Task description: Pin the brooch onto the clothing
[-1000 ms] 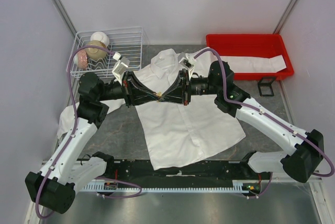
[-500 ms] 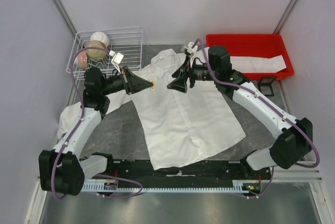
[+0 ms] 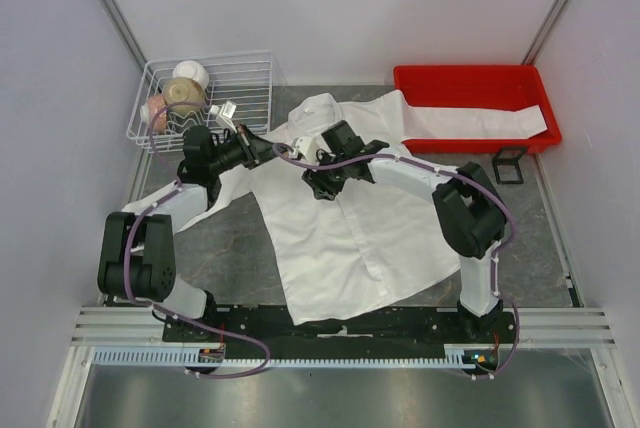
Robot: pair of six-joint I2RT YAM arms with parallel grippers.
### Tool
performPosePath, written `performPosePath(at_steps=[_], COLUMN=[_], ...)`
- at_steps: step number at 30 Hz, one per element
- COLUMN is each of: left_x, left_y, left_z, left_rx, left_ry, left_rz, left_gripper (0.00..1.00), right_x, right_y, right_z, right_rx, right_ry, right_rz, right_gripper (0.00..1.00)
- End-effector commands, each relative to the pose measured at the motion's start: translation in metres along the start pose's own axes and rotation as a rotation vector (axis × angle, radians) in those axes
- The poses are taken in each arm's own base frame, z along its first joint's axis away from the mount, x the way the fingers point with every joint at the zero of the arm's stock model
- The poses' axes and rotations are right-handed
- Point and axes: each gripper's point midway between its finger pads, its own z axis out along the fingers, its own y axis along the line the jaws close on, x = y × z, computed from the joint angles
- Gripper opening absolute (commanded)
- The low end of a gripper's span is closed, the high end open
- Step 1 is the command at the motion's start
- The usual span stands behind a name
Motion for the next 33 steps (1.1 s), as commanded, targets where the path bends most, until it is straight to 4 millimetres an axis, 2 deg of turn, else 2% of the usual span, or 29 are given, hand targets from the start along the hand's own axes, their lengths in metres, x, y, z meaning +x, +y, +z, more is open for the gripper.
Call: performPosePath(at_steps=[1, 3, 4, 6, 8, 11, 15, 17, 18, 19, 20, 22, 23, 24, 25, 28, 31, 33], left_x=[-0.013, -0.01, -0.008, -0.007, -0.005, -0.003, -0.002, 0.002, -0.004, 0.0, 0.003, 0.011, 0.015, 0.017, 0.024, 0.035, 0.045, 0.047], left_y=[0.024, 0.041, 0.048, 0.061, 0.068, 0.074, 0.09, 0.093, 0.101, 0.103, 0.105, 0.107, 0.107, 0.109, 0.11, 0.107, 0.101, 0.097], left_z=[0.006, 0.008, 0.007, 0.006, 0.005, 0.003, -0.003, -0.004, -0.012, -0.014, -0.016, -0.018, -0.018, -0.019, -0.022, -0.025, -0.028, -0.029], left_rx=[-0.044, -0.085, -0.1, -0.125, -0.141, -0.154, -0.202, -0.216, -0.236, -0.241, -0.246, -0.244, -0.242, -0.249, -0.256, -0.25, -0.228, -0.214], left_ry=[-0.076, -0.083, -0.084, -0.094, -0.098, -0.096, -0.092, -0.085, -0.103, -0.099, -0.096, -0.089, -0.081, -0.082, -0.075, -0.039, -0.006, 0.0], left_rz=[-0.022, -0.058, -0.071, -0.099, -0.117, -0.123, -0.17, -0.193, -0.207, -0.218, -0.234, -0.256, -0.276, -0.284, -0.299, -0.306, -0.307, -0.296], left_gripper=[0.02, 0.02, 0.02, 0.02, 0.02, 0.02, 0.02, 0.02, 0.02, 0.02, 0.02, 0.02, 0.02, 0.02, 0.02, 0.02, 0.02, 0.02], right_x=[-0.038, -0.034, -0.041, -0.037, -0.043, -0.031, -0.011, 0.0, 0.004, 0.018, 0.019, 0.035, 0.037, 0.049, 0.052, 0.048, 0.013, -0.019], right_y=[-0.03, -0.033, -0.037, -0.04, -0.039, -0.035, -0.026, -0.012, -0.003, 0.006, 0.012, 0.032, 0.04, 0.05, 0.054, 0.066, 0.061, 0.049], right_z=[0.02, 0.037, 0.04, 0.052, 0.057, 0.076, 0.086, 0.085, 0.085, 0.085, 0.082, 0.079, 0.074, 0.071, 0.067, 0.053, 0.034, 0.017], right_rx=[0.105, 0.101, 0.111, 0.117, 0.119, 0.097, 0.042, -0.011, -0.03, -0.055, -0.068, -0.128, -0.152, -0.179, -0.19, -0.216, -0.204, -0.195], right_ry=[-0.072, -0.064, -0.083, -0.073, -0.085, -0.047, 0.018, 0.047, 0.061, 0.096, 0.101, 0.143, 0.149, 0.174, 0.181, 0.166, 0.084, -0.009], right_rz=[-0.113, -0.109, -0.117, -0.121, -0.147, -0.185, -0.215, -0.225, -0.239, -0.24, -0.247, -0.245, -0.246, -0.233, -0.219, -0.186, -0.209, -0.238], right_gripper=[0.5, 0.5, 0.5, 0.5, 0.5, 0.5, 0.49, 0.47, 0.47, 0.46, 0.45, 0.44, 0.44, 0.44, 0.44, 0.47, 0.51, 0.54])
